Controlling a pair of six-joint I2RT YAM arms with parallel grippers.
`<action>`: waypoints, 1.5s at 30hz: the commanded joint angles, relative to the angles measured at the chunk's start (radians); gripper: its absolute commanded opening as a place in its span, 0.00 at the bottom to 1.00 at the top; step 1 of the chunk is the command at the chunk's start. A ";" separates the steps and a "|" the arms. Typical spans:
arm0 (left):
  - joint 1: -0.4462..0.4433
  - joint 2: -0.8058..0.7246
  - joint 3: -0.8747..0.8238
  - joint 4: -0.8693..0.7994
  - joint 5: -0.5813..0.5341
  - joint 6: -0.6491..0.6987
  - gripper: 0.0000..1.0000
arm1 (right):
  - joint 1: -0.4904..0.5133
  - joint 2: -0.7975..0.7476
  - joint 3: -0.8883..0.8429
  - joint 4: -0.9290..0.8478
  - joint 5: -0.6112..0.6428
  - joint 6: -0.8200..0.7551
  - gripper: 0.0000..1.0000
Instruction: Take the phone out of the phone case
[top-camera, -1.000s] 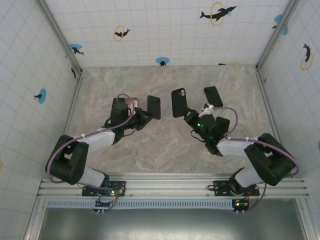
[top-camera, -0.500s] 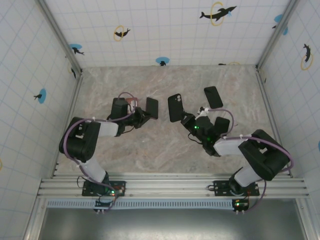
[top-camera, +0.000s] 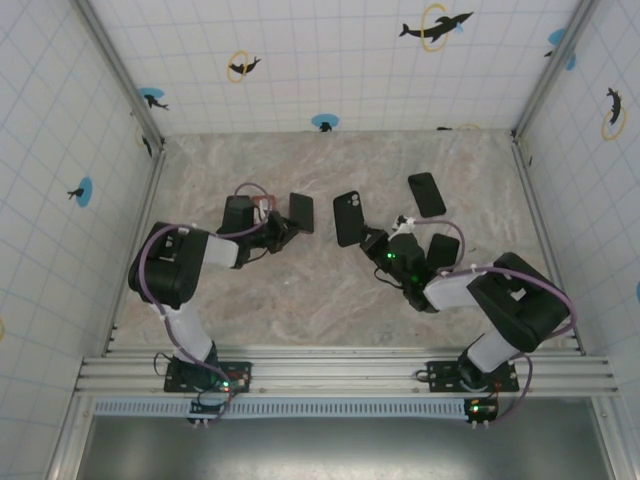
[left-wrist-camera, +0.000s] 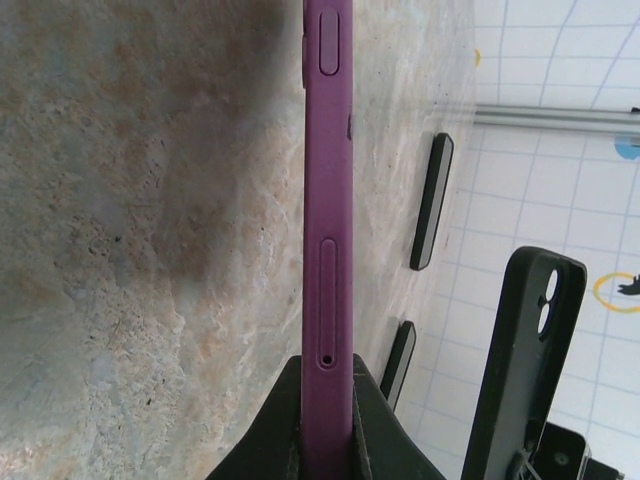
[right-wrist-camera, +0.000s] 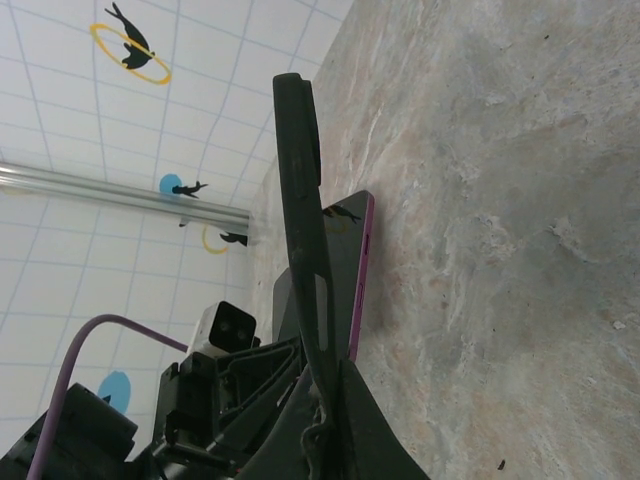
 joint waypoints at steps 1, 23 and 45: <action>0.017 0.022 0.028 0.071 0.027 -0.018 0.00 | 0.005 0.017 0.015 0.072 -0.002 0.016 0.00; 0.025 0.028 0.004 -0.029 -0.040 -0.076 0.31 | 0.005 0.081 -0.008 0.171 -0.029 0.069 0.00; 0.047 -0.037 -0.020 -0.209 -0.132 -0.017 0.48 | 0.012 0.144 0.019 0.144 -0.033 0.047 0.00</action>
